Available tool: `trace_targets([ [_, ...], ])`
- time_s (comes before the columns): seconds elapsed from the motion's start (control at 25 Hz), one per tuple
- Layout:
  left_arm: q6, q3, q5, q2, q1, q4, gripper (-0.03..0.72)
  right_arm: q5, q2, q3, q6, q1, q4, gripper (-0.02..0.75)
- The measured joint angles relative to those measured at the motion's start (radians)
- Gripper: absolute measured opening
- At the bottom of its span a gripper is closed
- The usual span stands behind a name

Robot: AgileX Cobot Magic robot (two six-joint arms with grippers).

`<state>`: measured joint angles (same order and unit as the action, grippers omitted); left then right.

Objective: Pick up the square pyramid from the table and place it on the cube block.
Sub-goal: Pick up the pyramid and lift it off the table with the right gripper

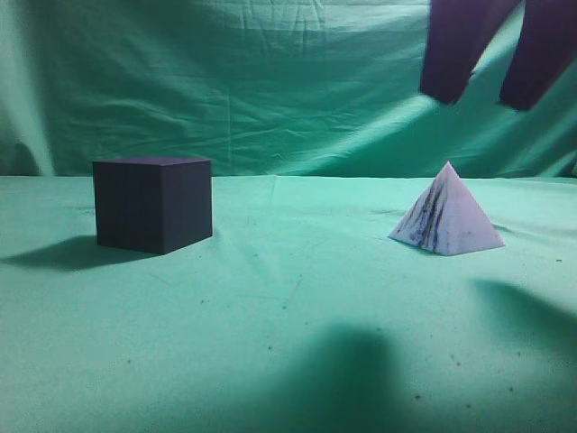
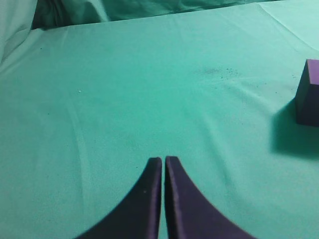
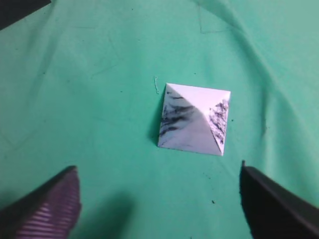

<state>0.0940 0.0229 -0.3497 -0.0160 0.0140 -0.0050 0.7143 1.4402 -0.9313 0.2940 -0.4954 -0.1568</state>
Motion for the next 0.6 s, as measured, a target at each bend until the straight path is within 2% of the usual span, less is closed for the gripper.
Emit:
trace_targets([
  [0.08,0.000,0.000,0.000,0.000,0.000,0.000,0.000,-0.020,0.051,-0.012,-0.012,0.000,0.002,0.650],
  [0.48,0.000,0.000,0.000,0.000,0.000,0.000,0.000,-0.184,0.246,-0.032,-0.025,0.000,0.038,0.646],
  [0.52,0.000,0.000,0.000,0.000,0.000,0.000,0.000,-0.193,0.261,-0.032,-0.025,0.000,0.053,0.599],
  [0.6,0.000,0.000,0.000,0.000,0.000,0.000,0.000,-0.213,0.286,-0.033,-0.029,0.000,0.073,0.592],
])
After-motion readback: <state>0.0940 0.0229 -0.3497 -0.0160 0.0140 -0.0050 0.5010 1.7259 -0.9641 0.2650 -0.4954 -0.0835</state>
